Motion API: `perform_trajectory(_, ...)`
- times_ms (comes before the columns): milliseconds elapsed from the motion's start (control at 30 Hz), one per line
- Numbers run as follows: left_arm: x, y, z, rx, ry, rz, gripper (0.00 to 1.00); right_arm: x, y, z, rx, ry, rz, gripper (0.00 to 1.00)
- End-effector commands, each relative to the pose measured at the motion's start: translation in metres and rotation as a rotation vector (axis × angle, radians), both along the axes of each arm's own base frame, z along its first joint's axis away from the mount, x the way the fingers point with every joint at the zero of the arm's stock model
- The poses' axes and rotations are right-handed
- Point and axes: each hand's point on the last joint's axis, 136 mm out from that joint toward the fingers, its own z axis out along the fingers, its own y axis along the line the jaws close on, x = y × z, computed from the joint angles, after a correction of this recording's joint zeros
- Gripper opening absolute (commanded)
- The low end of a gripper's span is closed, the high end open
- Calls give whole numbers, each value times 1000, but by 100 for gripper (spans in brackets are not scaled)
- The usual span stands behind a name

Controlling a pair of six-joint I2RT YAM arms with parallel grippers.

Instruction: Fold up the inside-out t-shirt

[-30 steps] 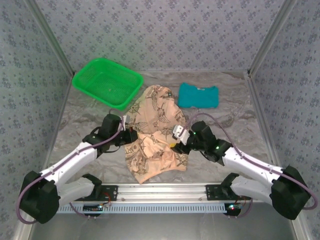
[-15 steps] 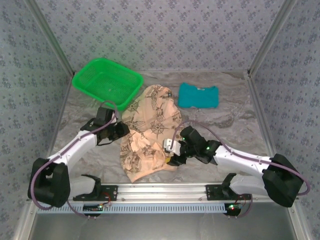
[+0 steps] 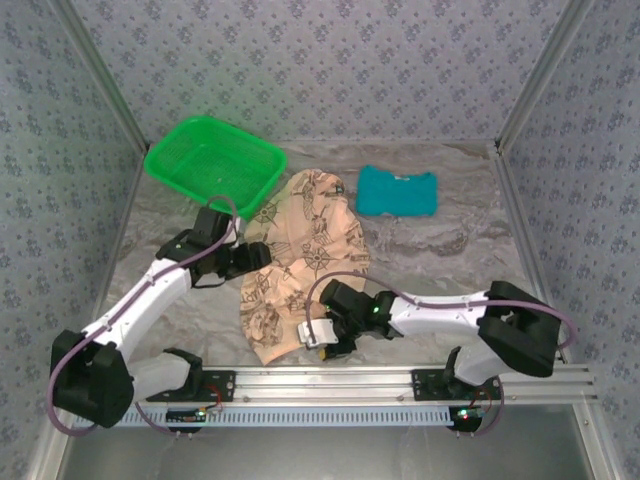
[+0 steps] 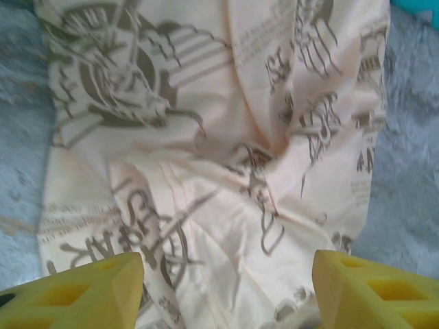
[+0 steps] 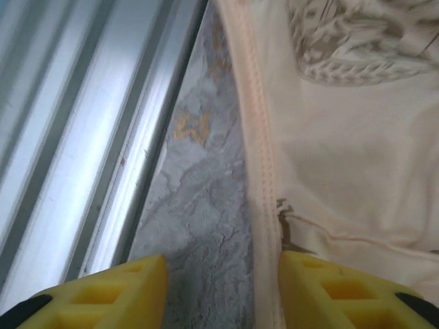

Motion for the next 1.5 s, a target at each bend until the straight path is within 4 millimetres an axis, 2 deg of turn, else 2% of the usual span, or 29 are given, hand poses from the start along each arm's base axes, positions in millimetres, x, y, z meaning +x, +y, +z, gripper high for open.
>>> perform_trajectory(0,-29,-1,-13,13,65,-49,66,24,4,0,10,-119,-53,46)
perform_trajectory(100,-35,-9,-10,21,15,-111,66,35,-6,-7,-27,-196,-74,43)
perform_trajectory(300,-43,-33,5,159,-216,-331,66,34,-30,-22,-123,-205,-24,43)
perform_trajectory(333,-45,-36,5,184,-257,-374,67,36,-31,-22,-126,-212,-25,39)
perform_trajectory(400,-53,-49,6,192,-338,-487,67,39,-29,-19,-115,-220,-41,19)
perform_trajectory(467,-62,-63,8,188,-423,-599,68,38,-24,-11,-70,-207,-48,6)
perform_trajectory(567,-78,-84,10,135,-508,-757,69,40,-16,14,50,-160,-86,4)
perform_trajectory(667,-89,-94,10,104,-576,-868,67,49,-18,39,153,-127,-144,0)
perform_trajectory(733,-95,-100,6,103,-646,-946,67,54,-21,51,205,-88,-173,1)
perform_trajectory(800,-98,-108,6,101,-719,-1000,68,58,-24,58,244,-68,-196,12)
perform_trajectory(833,-97,-111,5,97,-741,-1006,68,59,-25,58,250,-63,-203,12)
perform_trajectory(867,-96,-114,3,89,-748,-1007,68,61,-25,56,247,-66,-208,11)
perform_trajectory(933,-100,-119,-5,83,-728,-1024,68,64,-28,48,217,-81,-218,0)
perform_trajectory(1067,-108,-129,-24,134,-711,-1050,70,63,-31,44,226,-75,-233,0)
perform_trajectory(1200,-101,-137,-32,153,-722,-976,71,60,-30,43,215,-59,-223,19)
perform_trajectory(1267,-94,-134,-37,166,-725,-914,71,67,-39,38,150,-143,-227,31)
perform_trajectory(1367,-93,-132,-38,143,-760,-882,71,80,-51,37,74,-240,-231,36)
perform_trajectory(1467,-99,-131,-40,112,-778,-901,72,75,-54,33,14,-250,-189,37)
